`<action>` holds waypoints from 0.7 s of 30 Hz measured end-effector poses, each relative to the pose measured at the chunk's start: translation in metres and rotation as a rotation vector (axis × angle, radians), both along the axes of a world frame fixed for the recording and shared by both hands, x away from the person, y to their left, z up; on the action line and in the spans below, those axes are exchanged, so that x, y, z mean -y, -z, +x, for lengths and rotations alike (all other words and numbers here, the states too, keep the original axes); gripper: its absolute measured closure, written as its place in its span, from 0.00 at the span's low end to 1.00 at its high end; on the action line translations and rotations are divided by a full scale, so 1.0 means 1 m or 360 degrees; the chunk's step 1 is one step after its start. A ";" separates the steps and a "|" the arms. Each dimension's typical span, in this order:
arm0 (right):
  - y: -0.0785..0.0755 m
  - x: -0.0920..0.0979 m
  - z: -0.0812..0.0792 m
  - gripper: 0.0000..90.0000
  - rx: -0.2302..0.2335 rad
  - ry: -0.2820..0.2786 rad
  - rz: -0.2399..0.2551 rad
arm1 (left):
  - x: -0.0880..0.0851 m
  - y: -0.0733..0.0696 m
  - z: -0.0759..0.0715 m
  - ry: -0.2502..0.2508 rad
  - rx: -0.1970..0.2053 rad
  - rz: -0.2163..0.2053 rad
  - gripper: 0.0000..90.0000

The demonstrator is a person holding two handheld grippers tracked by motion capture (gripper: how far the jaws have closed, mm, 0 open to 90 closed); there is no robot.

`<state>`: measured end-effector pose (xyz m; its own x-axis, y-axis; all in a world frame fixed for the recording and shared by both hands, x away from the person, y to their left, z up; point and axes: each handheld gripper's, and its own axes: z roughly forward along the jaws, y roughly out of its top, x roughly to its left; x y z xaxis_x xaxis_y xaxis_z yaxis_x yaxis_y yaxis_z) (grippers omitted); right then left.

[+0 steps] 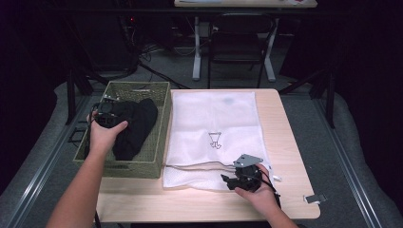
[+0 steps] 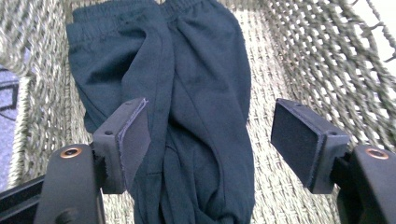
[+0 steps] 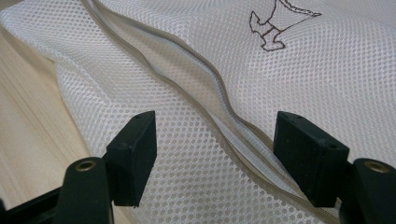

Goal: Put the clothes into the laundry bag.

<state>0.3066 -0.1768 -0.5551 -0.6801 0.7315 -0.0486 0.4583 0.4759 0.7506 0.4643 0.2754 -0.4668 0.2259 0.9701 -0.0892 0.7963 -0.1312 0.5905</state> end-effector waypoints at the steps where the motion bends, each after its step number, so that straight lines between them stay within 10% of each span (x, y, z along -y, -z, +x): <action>1: 0.000 0.000 0.000 0.34 -0.0001 0.0001 0.0000 | 0.000 0.000 0.000 0.0000 0.0000 0.0000 0.31; 21: 0.002 0.000 0.000 0.34 -0.0017 -0.0003 -0.0003 | -0.003 0.036 0.031 -0.0070 -0.0197 -0.0015 0.31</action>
